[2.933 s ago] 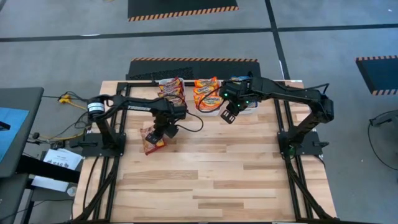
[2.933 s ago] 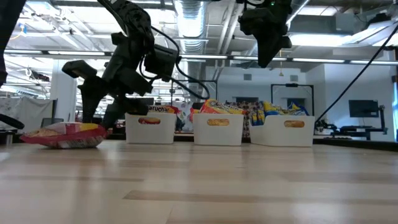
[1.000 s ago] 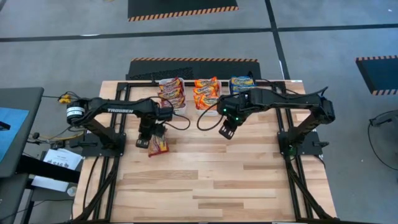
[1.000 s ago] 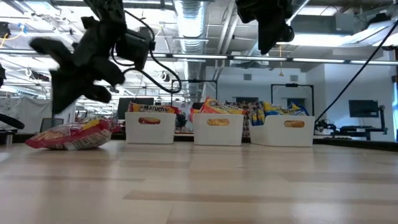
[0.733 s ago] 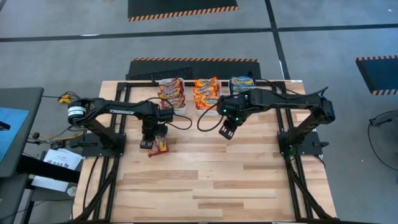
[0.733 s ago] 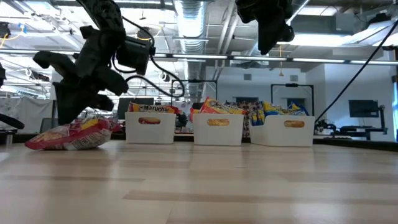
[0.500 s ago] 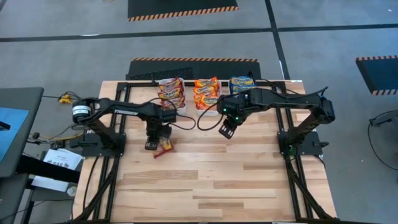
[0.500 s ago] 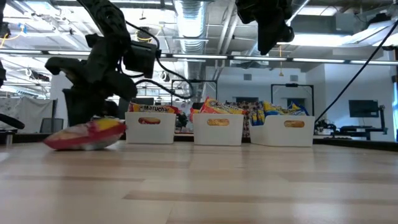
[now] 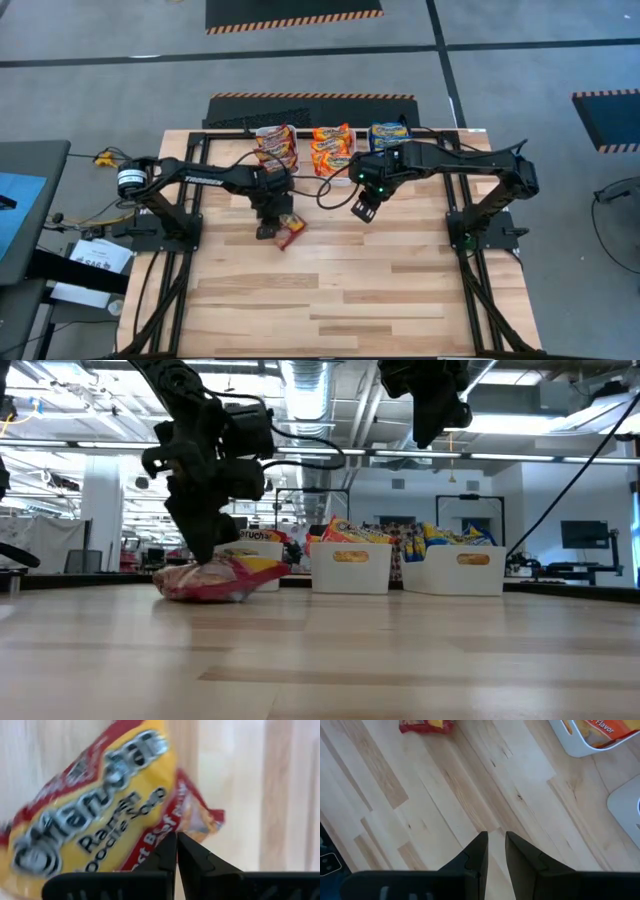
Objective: Sort Maruchan noodles
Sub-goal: Put the red noodle pack into the left white bin
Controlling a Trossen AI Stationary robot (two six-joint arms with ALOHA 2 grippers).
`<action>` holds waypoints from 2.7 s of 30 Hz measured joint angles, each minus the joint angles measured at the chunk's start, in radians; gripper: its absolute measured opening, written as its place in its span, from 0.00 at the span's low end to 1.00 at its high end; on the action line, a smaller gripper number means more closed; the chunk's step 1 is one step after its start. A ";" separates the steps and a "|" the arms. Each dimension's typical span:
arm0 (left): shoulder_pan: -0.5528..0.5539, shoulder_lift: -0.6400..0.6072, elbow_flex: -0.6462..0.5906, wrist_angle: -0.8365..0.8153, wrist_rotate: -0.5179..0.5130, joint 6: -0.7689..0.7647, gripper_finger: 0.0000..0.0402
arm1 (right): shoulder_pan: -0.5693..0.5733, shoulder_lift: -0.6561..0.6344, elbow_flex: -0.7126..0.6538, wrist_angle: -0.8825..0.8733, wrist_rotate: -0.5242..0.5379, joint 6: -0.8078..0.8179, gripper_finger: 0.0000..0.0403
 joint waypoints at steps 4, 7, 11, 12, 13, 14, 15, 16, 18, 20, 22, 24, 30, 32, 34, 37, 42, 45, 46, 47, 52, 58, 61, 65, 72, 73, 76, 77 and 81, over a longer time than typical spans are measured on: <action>-0.001 -0.005 0.005 0.036 0.035 -0.038 0.00 | 0.000 0.000 0.000 0.001 0.000 0.000 0.23; 0.000 -0.014 0.050 -0.028 0.031 -0.029 0.00 | 0.001 0.000 0.000 0.003 -0.001 0.006 0.23; -0.001 -0.049 0.145 -0.200 -0.009 0.028 0.00 | 0.001 0.004 0.000 0.027 -0.001 0.007 0.23; -0.001 -0.065 0.167 -0.240 -0.025 0.040 0.00 | 0.001 0.007 0.000 0.040 -0.001 0.007 0.23; -0.001 -0.085 0.188 -0.275 -0.042 0.047 0.00 | 0.001 0.009 0.000 0.052 -0.001 0.002 0.23; -0.001 -0.107 0.207 -0.299 -0.058 0.049 0.00 | 0.001 0.010 0.000 0.062 -0.001 -0.002 0.23; -0.001 -0.136 0.222 -0.316 -0.072 0.049 0.00 | 0.003 0.009 0.000 0.074 -0.001 -0.007 0.23; 0.002 -0.166 0.234 -0.338 -0.084 0.049 0.00 | 0.004 0.008 0.000 0.090 0.000 -0.008 0.24; 0.003 -0.232 0.251 -0.350 -0.102 0.034 0.00 | 0.009 0.009 0.000 0.122 0.000 -0.008 0.26; 0.004 -0.302 0.258 -0.360 -0.121 0.012 0.00 | 0.009 0.009 0.000 0.163 0.000 -0.012 0.29; 0.003 -0.372 0.260 -0.359 -0.137 -0.015 0.00 | 0.009 0.009 0.000 0.210 0.000 -0.026 0.33; 0.003 -0.435 0.260 -0.360 -0.165 -0.044 0.00 | 0.009 0.009 0.000 0.274 0.000 -0.051 0.38; 0.003 -0.583 0.260 -0.361 -0.240 -0.116 0.00 | -0.009 0.070 -0.002 0.554 0.000 -0.098 0.54; 0.003 -0.618 0.260 -0.359 -0.264 -0.126 0.00 | -0.021 0.110 0.003 0.681 0.000 -0.098 0.57; 0.003 -0.648 0.260 -0.360 -0.287 -0.146 0.00 | -0.032 0.151 0.001 0.732 0.000 -0.095 0.59; 0.003 -0.686 0.259 -0.363 -0.314 -0.163 0.00 | -0.040 0.231 0.000 0.826 0.000 -0.054 0.59; 0.003 -0.726 0.259 -0.371 -0.322 -0.167 0.00 | -0.039 0.328 0.000 0.867 -0.002 -0.018 0.59; 0.003 -0.738 0.259 -0.384 -0.322 -0.166 0.00 | -0.039 0.379 -0.001 0.854 -0.003 0.010 0.59; 0.003 -0.739 0.259 -0.383 -0.323 -0.166 0.00 | -0.039 0.391 -0.002 0.861 -0.004 0.028 0.59; 0.003 -0.738 0.259 -0.386 -0.324 -0.165 0.00 | -0.040 0.402 -0.001 0.869 -0.007 0.042 0.59; 0.003 -0.734 0.259 -0.391 -0.325 -0.163 0.00 | -0.036 0.463 0.000 0.869 -0.027 0.081 0.59; 0.003 -0.722 0.259 -0.394 -0.324 -0.149 0.00 | -0.027 0.533 0.000 0.906 -0.083 0.132 0.59; 0.003 -0.719 0.259 -0.395 -0.324 -0.154 0.00 | -0.017 0.571 0.000 0.930 -0.100 0.143 0.59; 0.003 -0.718 0.259 -0.398 -0.324 -0.155 0.00 | -0.009 0.602 0.001 0.931 -0.105 0.165 0.59; 0.003 -0.718 0.259 -0.423 -0.324 -0.156 0.00 | -0.010 0.613 0.002 0.932 -0.116 0.203 0.53; 0.003 -0.718 0.259 -0.424 -0.324 -0.156 0.00 | -0.010 0.613 0.002 0.932 -0.115 0.203 0.49; 0.003 -0.718 0.259 -0.424 -0.324 -0.156 0.00 | -0.010 0.613 0.002 0.932 -0.120 0.218 0.33; 0.003 -0.718 0.259 -0.424 -0.324 -0.156 0.00 | -0.010 0.613 0.002 0.932 -0.130 0.224 0.27; 0.003 -0.718 0.259 -0.424 -0.329 -0.156 0.00 | -0.009 0.613 0.002 0.928 -0.142 0.224 0.04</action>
